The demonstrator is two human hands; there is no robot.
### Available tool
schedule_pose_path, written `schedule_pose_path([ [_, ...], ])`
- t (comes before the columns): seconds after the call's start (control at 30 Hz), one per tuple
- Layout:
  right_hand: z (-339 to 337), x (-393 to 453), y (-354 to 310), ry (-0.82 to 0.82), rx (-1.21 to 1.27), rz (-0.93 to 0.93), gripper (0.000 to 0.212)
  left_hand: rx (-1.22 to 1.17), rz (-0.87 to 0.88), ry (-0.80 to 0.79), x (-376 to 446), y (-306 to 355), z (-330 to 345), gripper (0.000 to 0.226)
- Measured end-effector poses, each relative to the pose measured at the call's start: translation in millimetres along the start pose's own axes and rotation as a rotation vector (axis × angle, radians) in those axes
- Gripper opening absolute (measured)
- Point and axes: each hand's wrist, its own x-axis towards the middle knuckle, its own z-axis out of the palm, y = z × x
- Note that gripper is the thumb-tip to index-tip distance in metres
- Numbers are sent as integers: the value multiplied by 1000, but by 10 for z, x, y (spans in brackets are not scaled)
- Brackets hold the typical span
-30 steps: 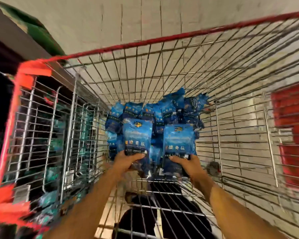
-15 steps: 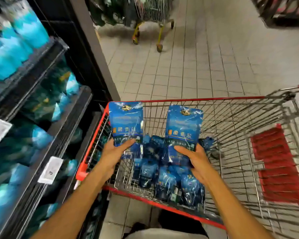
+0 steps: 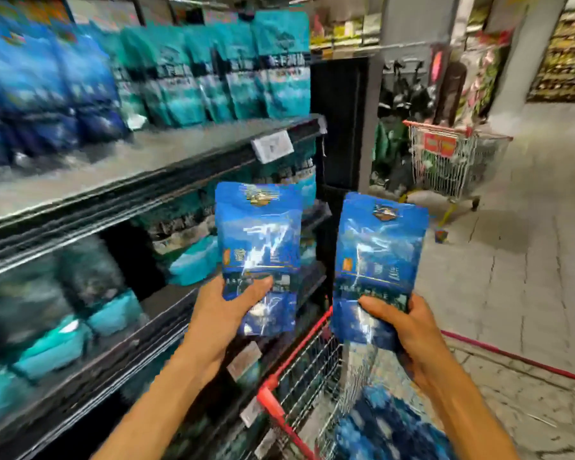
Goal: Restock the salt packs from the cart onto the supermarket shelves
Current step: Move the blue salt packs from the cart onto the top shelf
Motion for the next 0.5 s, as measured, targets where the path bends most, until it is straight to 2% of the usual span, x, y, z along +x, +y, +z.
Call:
schedule_pose_path([
  [0.13,634,202,-312,-230,2,-111,67,31,105,176,-126,442,-481,48],
  [0.23,1130,312,-494,-358,5,-161,59,54,189,292,-249,742,-782,51],
  [0.37,1834,340,-699,-567,43,-212,47,121,264,467,-444,1131,-1184,38],
  [0.5,2482,262,-889,-753,83,-227,45,150,263,607,-685,1438,-1584,43],
])
